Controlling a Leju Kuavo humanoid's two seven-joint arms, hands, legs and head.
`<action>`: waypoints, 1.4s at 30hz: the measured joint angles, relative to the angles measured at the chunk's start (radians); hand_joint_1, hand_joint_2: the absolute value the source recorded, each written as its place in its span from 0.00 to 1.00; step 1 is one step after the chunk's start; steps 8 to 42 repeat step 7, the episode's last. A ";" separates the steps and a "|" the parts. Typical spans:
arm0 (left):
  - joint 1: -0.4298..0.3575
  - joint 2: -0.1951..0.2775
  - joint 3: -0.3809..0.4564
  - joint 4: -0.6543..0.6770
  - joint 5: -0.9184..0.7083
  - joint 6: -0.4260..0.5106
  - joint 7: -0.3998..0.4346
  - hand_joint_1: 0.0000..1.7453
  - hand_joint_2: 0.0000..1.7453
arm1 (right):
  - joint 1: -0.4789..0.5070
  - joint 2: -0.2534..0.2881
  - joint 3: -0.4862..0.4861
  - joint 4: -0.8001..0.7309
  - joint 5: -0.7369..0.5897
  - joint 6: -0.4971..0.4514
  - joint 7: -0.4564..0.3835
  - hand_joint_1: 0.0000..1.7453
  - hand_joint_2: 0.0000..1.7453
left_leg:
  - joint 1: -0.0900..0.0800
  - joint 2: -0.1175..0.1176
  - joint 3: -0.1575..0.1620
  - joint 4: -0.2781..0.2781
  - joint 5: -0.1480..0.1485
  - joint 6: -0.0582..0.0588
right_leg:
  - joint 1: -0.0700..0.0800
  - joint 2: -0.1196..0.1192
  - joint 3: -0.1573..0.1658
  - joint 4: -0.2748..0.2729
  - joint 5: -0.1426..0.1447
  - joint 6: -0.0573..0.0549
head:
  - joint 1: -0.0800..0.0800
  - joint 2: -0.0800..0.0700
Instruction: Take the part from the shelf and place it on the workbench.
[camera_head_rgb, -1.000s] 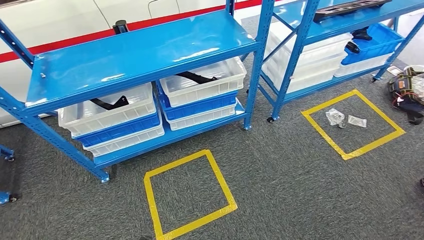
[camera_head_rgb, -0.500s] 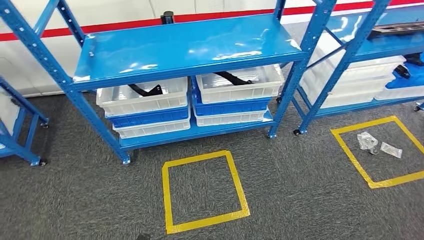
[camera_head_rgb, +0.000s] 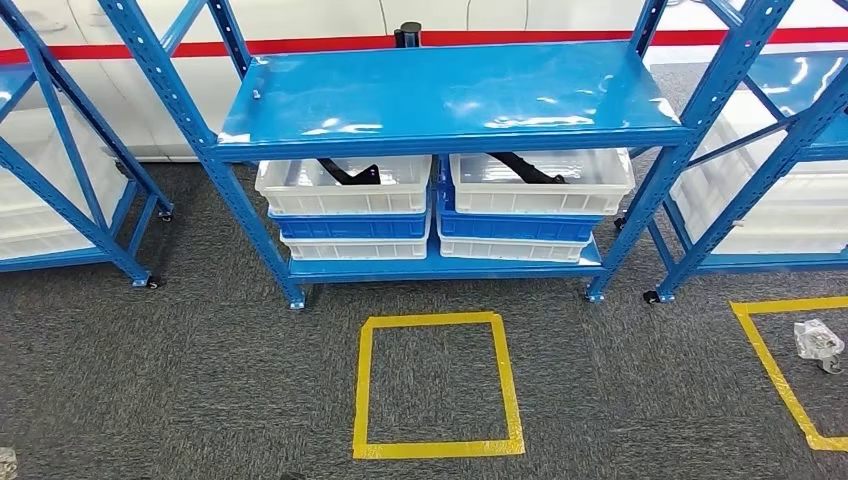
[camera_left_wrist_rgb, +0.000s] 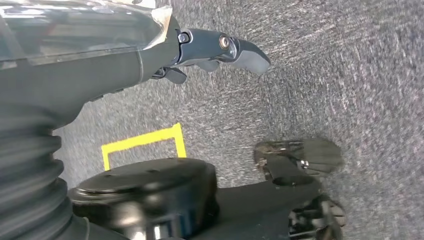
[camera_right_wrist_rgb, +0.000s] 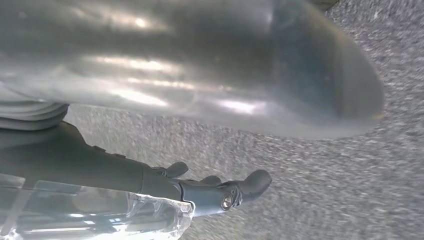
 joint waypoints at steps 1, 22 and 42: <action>0.000 0.000 0.000 0.000 0.000 0.000 0.000 0.00 1.00 | 0.001 0.000 0.000 0.000 0.000 0.000 0.000 0.00 0.00 | 0.002 0.015 -0.041 0.079 -0.036 -0.005 | 0.002 -0.014 0.000 0.000 -0.001 -0.005 | -0.003 0.000; 0.003 0.001 0.000 0.000 0.000 0.000 0.000 0.00 1.00 | 0.000 0.000 0.000 0.000 0.000 0.000 0.000 0.00 0.00 | 0.005 0.060 -0.014 0.022 0.027 0.003 | 0.007 -0.078 0.005 0.000 -0.008 -0.007 | -0.004 0.000; 0.003 0.001 0.000 0.000 0.000 0.000 0.000 0.00 1.00 | 0.000 0.000 0.000 0.000 0.000 0.000 0.000 0.00 0.00 | 0.005 0.060 -0.014 0.022 0.027 0.003 | 0.007 -0.078 0.005 0.000 -0.008 -0.007 | -0.004 0.000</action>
